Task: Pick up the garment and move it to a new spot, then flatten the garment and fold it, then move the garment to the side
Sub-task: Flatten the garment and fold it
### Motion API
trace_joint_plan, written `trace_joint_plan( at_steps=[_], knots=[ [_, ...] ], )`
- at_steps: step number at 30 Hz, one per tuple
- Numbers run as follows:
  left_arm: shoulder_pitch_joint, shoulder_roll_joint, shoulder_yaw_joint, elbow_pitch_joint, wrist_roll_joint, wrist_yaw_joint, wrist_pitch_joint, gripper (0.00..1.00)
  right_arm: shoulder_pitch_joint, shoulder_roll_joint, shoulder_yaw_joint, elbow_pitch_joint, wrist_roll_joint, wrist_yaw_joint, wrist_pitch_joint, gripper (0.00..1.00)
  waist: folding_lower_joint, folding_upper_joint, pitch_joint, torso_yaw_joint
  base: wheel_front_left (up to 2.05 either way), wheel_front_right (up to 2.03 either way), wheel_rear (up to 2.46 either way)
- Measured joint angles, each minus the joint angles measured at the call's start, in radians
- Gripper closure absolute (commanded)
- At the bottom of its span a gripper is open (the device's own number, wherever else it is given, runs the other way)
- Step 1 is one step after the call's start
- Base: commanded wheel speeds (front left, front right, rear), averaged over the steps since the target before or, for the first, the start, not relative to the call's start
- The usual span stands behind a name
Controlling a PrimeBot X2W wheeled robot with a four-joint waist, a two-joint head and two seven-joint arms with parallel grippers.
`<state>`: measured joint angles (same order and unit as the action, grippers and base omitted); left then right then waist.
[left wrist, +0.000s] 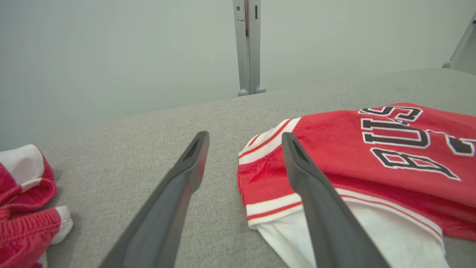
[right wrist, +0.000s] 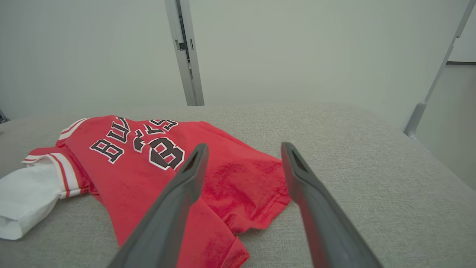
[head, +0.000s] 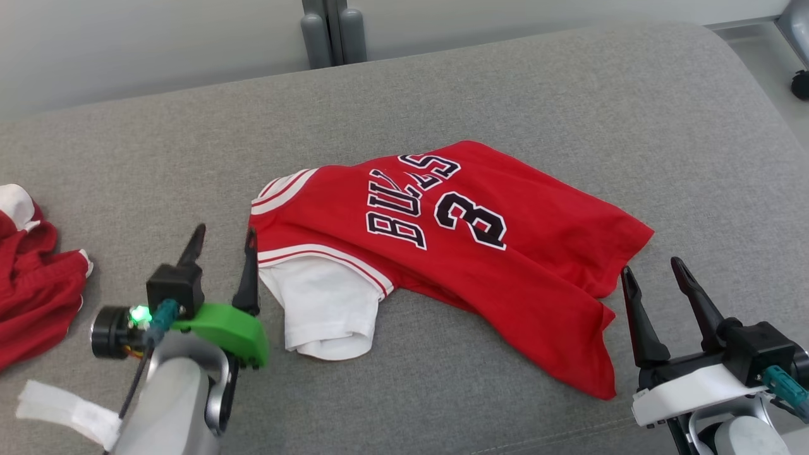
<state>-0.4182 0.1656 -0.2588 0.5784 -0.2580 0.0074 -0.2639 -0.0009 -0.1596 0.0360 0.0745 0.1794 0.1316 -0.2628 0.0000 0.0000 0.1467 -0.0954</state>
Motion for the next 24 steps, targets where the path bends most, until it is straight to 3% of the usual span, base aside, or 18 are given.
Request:
trace_joint_plan(
  at_steps=[7,16,17,19,21,24],
  knots=[
    [0.172,-0.039,-0.03,-0.032,0.032,-0.036,0.0,0.0,0.012,0.004,-0.001,-0.003,-0.001,0.0,0.0,0.0,0.0,0.0,-0.008,0.016,0.0,0.0,0.0],
    [0.218,-0.072,-0.056,0.014,0.05,-0.057,0.0,0.0,0.012,-0.006,-0.004,-0.004,0.006,0.0,0.0,0.0,0.0,0.0,0.01,0.005,0.0,0.0,0.0],
    [0.216,-0.075,-0.058,0.034,0.048,-0.061,0.0,0.05,0.011,-0.007,-0.003,-0.004,0.008,0.0,0.0,0.0,0.0,0.0,0.011,0.002,0.0,0.0,0.0],
    [0.215,-0.081,-0.061,0.055,0.047,-0.065,0.0,0.68,0.01,-0.007,-0.002,-0.004,0.01,0.0,0.0,0.0,0.0,0.0,0.015,-0.003,0.0,0.0,0.0],
    [0.2,-0.087,-0.062,0.057,0.044,-0.069,0.0,1.0,0.009,-0.006,-0.004,-0.005,0.01,0.0,0.0,0.0,0.0,0.0,0.019,-0.007,0.0,0.0,0.0],
    [0.184,-0.093,-0.066,0.045,0.046,-0.073,0.0,1.0,0.009,-0.006,-0.015,-0.008,0.011,0.0,0.0,0.0,0.0,0.0,0.021,-0.005,0.0,0.0,0.0]
  ],
)
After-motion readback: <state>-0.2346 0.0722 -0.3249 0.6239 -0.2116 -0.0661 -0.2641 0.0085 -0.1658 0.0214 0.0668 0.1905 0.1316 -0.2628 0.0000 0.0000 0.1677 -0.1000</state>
